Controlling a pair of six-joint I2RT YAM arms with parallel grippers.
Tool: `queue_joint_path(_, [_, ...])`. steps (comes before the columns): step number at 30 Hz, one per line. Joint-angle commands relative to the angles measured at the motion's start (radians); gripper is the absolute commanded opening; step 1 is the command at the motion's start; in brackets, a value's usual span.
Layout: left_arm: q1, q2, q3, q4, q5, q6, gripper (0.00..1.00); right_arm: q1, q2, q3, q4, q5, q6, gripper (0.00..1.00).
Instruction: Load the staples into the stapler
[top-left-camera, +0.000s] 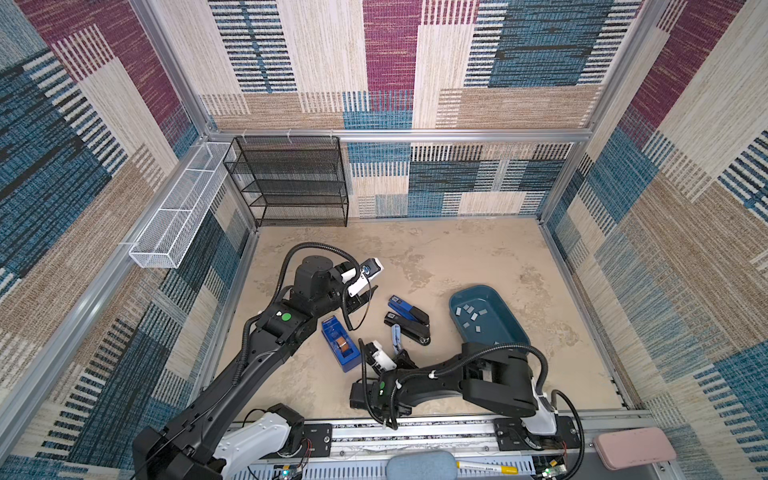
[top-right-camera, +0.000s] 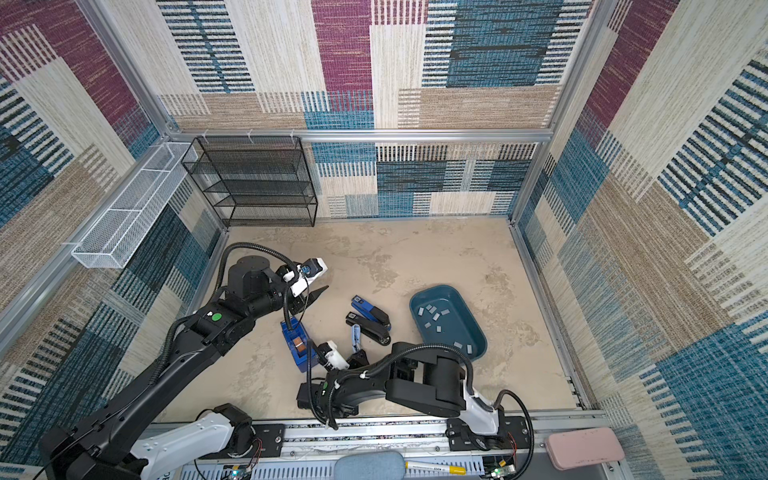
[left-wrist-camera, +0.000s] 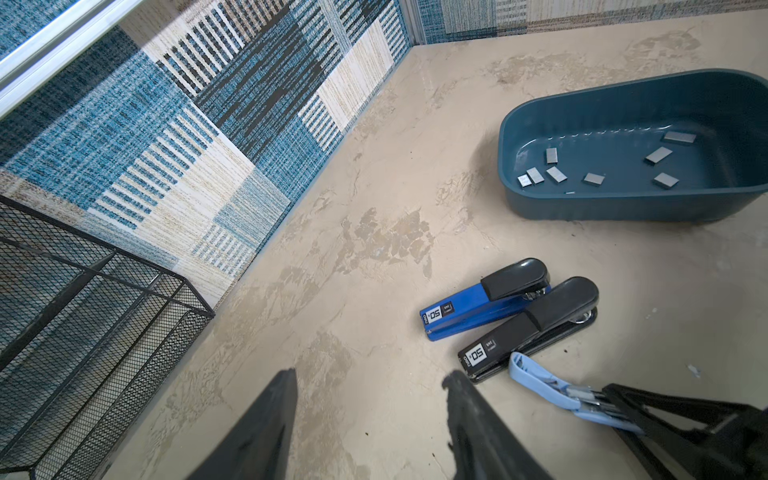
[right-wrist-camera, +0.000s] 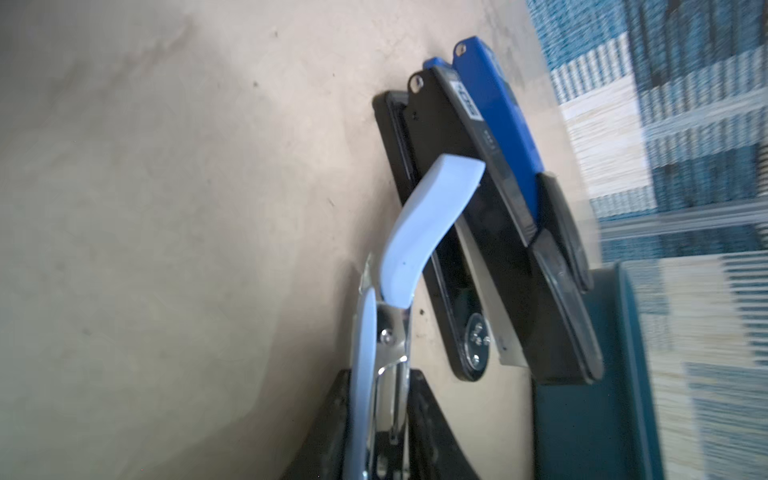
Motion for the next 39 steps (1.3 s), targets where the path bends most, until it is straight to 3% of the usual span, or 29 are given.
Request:
queue_joint_path(1, [0.002, -0.003, 0.0, 0.03, 0.007, 0.001, 0.62, 0.032, 0.049, 0.001, -0.18, -0.216, 0.026, 0.3])
queue_joint_path(11, [0.003, 0.001, 0.001, 0.029, 0.021, 0.003, 0.62, 0.053, 0.079, 0.017, -0.196, -0.238, -0.011, 0.4])
queue_joint_path(18, [0.006, 0.002, 0.002, 0.029, 0.025, 0.003, 0.62, 0.065, -0.042, -0.026, -0.041, -0.324, -0.134, 0.58])
queue_joint_path(25, [0.009, 0.003, 0.004, 0.029, 0.036, 0.002, 0.62, 0.067, -0.157, -0.082, 0.086, -0.414, -0.206, 0.66])
queue_joint_path(33, [0.014, 0.003, 0.003, 0.027, 0.05, 0.003, 0.61, 0.056, -0.437, -0.162, 0.243, -0.454, -0.198, 0.7])
queue_joint_path(36, [0.015, 0.004, 0.004, 0.017, 0.08, 0.021, 0.6, 0.009, -0.61, -0.221, 0.28, -0.44, -0.116, 0.7])
queue_joint_path(39, [0.014, 0.013, -0.005, 0.015, 0.131, 0.049, 0.59, -0.071, -0.83, -0.351, 0.403, -0.511, -0.076, 0.7])
